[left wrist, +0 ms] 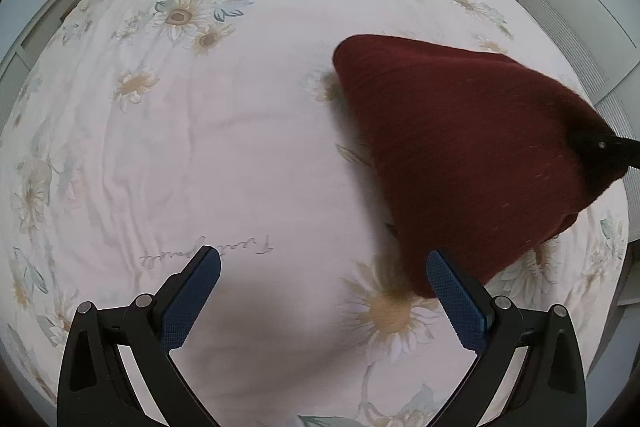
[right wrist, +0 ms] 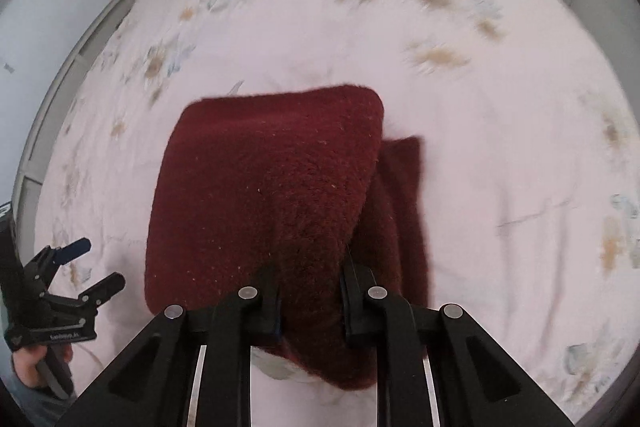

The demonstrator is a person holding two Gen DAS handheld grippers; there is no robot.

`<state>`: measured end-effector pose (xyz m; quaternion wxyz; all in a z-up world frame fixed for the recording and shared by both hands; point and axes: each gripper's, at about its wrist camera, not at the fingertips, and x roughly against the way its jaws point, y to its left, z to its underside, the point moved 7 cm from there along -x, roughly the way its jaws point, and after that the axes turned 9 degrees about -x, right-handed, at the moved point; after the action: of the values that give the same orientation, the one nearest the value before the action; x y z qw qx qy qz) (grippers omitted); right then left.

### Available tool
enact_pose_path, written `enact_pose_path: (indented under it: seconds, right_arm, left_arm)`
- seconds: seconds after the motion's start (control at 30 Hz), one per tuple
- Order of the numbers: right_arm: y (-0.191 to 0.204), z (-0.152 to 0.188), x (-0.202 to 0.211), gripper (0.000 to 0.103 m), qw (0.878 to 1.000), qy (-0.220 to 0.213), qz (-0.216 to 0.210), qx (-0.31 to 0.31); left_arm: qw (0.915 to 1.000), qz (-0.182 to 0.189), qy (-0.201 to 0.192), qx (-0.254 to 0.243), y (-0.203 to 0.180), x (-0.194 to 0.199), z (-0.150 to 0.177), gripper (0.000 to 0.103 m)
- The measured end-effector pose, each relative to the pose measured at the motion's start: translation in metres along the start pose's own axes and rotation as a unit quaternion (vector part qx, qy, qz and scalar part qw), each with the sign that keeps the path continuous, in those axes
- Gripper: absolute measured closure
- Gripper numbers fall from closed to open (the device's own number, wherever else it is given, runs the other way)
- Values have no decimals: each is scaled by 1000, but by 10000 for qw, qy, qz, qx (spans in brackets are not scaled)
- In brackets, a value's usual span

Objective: Fold small clothes

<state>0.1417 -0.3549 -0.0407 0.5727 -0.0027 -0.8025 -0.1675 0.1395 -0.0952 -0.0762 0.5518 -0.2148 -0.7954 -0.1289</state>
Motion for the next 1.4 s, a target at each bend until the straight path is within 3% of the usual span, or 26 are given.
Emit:
enact_pose_path:
  seconds: [0.27,0.47,0.57,0.63,0.8,1.03,1.23,1.4]
  right_arm:
    - [-36,36,-46,82,9982,503,275,-145]
    - [-40,43,-38,73,9977,504,458,43]
    - [-42,44,-34,58,9975,441,548,54]
    - [-44,43,-30,37,9971,394,653,69]
    - [-46,37,-12,25,9985,226,493,-77]
    - [-34,8,7,18,9994,-66,240,-226]
    - [-24,-16,-19,18,9990,228,224,-327]
    - [-25,-14,-43,14,9987,395,206,-258]
  left_arm:
    - [9998,149,69,-102,-18,-7,-5,1]
    - [9997,214,105,-72,-20,-11,-11,1]
    - [9996,266,101,-20,-22,-12,-14,1]
    - [9995,306,116,1,-24,-13,-15,1]
    - [9994,331,137,-25,-28,-14,-20,1]
    - [9992,382,121,72,-29,-16,-39,1]
    - [9976,578,214,312,-33,-28,-62,1]
    - [9969,581,290,436,-38,-44,-76,1]
